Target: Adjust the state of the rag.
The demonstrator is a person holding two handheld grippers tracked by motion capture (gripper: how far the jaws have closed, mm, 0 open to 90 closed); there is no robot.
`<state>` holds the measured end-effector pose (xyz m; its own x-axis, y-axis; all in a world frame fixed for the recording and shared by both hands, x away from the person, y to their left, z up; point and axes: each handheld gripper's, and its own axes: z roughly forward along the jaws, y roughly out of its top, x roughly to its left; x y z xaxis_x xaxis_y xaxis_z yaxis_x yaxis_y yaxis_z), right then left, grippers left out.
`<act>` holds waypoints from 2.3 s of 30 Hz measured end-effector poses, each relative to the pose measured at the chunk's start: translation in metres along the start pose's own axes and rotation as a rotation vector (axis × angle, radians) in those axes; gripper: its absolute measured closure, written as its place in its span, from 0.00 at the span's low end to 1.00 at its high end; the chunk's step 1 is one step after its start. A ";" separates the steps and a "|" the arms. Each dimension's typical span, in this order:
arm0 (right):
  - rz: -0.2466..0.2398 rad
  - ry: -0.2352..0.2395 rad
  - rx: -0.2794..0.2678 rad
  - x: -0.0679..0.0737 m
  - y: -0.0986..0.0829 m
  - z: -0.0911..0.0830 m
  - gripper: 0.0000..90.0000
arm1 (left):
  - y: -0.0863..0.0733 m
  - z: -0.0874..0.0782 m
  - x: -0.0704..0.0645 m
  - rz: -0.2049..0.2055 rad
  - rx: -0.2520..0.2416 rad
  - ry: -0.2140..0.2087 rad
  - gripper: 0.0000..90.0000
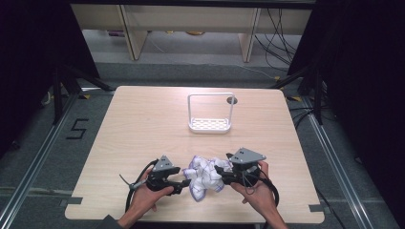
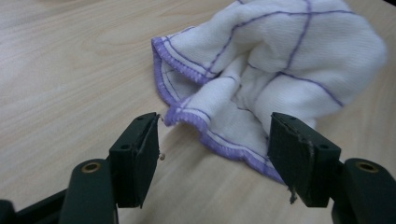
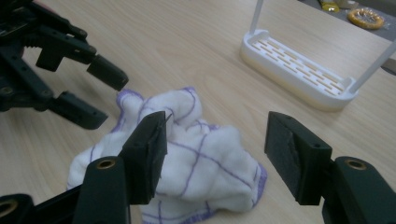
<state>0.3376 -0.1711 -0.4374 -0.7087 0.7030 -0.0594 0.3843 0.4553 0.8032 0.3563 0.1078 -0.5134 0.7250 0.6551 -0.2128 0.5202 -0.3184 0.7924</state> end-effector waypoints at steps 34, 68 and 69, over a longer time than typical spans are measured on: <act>0.000 0.038 0.170 -0.014 -0.030 0.026 0.43 | 0.003 -0.057 0.027 0.138 -0.036 0.070 0.94; 0.106 -0.027 0.219 -0.100 -0.014 0.040 0.73 | 0.018 -0.029 0.080 -0.019 0.010 0.046 0.93; 0.113 -0.046 0.249 -0.101 -0.014 0.041 0.69 | 0.017 -0.028 0.081 -0.035 0.013 0.037 0.92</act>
<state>0.4280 -0.2263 -0.4667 -0.6277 0.7784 -0.0094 0.5968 0.4889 0.6362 0.4109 0.1745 -0.5013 0.6895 0.6904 -0.2189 0.5509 -0.3037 0.7774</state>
